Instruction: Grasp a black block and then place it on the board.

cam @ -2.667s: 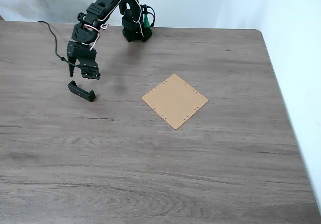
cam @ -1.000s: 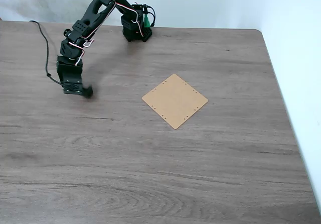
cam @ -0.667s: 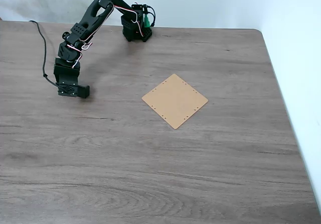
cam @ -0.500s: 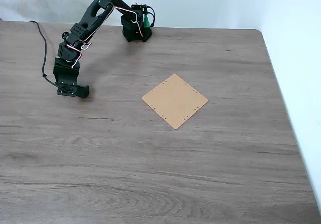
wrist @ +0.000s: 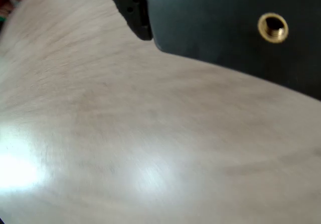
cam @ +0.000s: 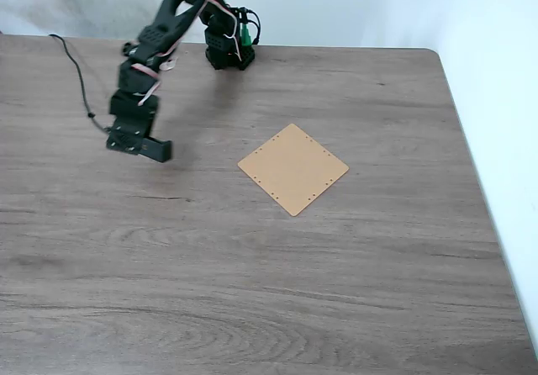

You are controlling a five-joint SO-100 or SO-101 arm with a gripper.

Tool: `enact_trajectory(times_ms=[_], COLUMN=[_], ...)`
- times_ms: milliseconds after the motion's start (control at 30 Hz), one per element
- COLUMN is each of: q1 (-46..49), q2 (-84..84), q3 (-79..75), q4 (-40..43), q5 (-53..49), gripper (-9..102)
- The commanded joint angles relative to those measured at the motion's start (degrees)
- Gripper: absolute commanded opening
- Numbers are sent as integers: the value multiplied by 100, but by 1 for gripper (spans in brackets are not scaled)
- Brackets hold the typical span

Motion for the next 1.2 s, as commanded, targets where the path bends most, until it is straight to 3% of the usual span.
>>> enact_trajectory(times_ms=[0, 533, 767, 1167], q1=[-606, -3691, -4438, -4737], q2=[914, 1644, 1521, 1072], q3=[141, 1028, 1345, 1837], q4=[-9, 237, -62, -1028], q5=[1151, 5950, 6873, 7989], gripper=[1, 0, 0, 0])
